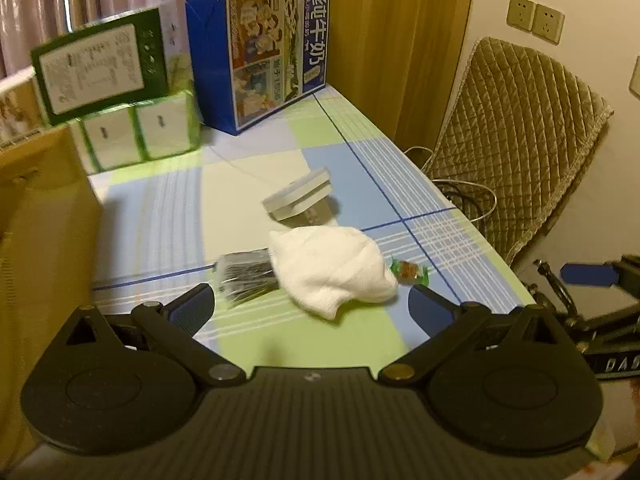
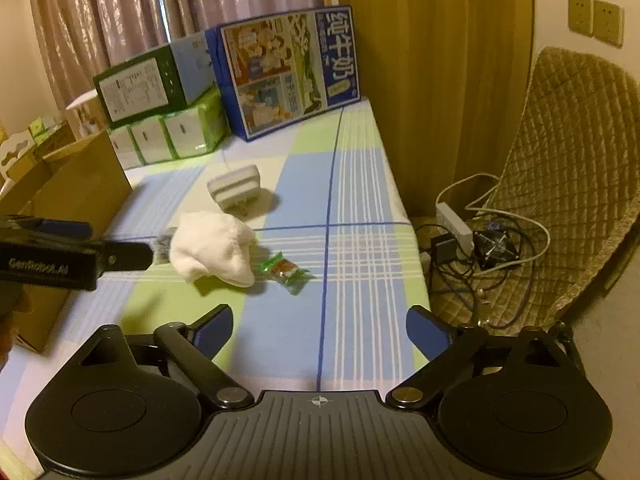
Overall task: Organize objects
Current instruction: 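Grasp the white towel with the left tool while the right tool grasps the green snack packet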
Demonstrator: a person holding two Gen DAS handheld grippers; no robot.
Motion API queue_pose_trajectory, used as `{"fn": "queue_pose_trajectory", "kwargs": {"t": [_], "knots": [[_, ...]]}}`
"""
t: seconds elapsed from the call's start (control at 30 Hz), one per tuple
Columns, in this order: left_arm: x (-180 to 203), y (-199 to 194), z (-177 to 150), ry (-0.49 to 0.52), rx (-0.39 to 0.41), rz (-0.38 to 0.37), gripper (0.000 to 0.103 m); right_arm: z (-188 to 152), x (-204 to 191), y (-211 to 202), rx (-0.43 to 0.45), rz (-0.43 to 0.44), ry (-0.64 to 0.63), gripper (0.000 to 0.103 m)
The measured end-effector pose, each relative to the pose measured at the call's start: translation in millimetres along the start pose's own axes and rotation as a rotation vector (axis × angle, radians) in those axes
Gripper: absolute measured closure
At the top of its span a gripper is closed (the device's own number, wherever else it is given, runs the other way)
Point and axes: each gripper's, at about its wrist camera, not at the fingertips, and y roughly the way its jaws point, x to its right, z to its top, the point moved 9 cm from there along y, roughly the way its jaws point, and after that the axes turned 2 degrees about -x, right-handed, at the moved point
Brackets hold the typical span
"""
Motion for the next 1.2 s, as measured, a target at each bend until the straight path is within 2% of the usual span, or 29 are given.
{"fn": "queue_pose_trajectory", "kwargs": {"t": [0.27,0.43,0.5,0.53,0.57,0.67,0.7,0.77,0.97,1.07,1.1,1.2], "knots": [[9.3,51.4,3.6,0.001,-0.012,-0.031,0.003,-0.5,5.2,31.6,-0.010,0.006,-0.024,0.017],[12.8,76.6,2.6,0.019,-0.042,-0.016,0.012,-1.9,7.8,46.3,-0.022,0.014,-0.039,0.019],[10.5,84.1,-0.1,0.011,-0.067,-0.015,0.026,-1.7,6.7,50.9,-0.026,0.025,-0.045,0.021],[9.5,86.2,-1.8,0.008,-0.080,-0.019,0.028,-1.1,5.9,53.1,-0.027,0.028,-0.051,0.022],[8.5,86.6,-3.4,0.011,-0.086,-0.023,0.034,0.1,4.7,55.2,-0.026,0.032,-0.056,0.023],[8.1,81.2,-8.7,0.023,-0.091,-0.042,0.062,5.3,-0.9,62.6,-0.027,0.045,-0.073,0.027],[6.8,75.8,-10.4,0.026,-0.086,-0.036,0.065,7.4,-3.7,65.1,-0.028,0.049,-0.084,0.029],[3.8,64.3,-16.5,0.034,-0.084,-0.023,0.066,11.6,-9.9,70.0,-0.028,0.058,-0.109,0.032],[-3.8,27.6,-44.1,0.038,-0.099,-0.056,0.066,19.8,-29.4,94.7,-0.051,0.091,-0.220,0.040],[-6.9,23.5,-51.2,0.049,-0.102,-0.050,0.065,18.3,-34.3,109.2,-0.078,0.092,-0.274,0.049],[-7.4,23.7,-52.0,0.053,-0.099,-0.052,0.064,17.7,-36.1,113.5,-0.085,0.092,-0.292,0.054],[-9.1,25.0,-52.9,0.053,-0.097,-0.039,0.051,15.7,-38.9,120.2,-0.097,0.087,-0.327,0.063]]}}
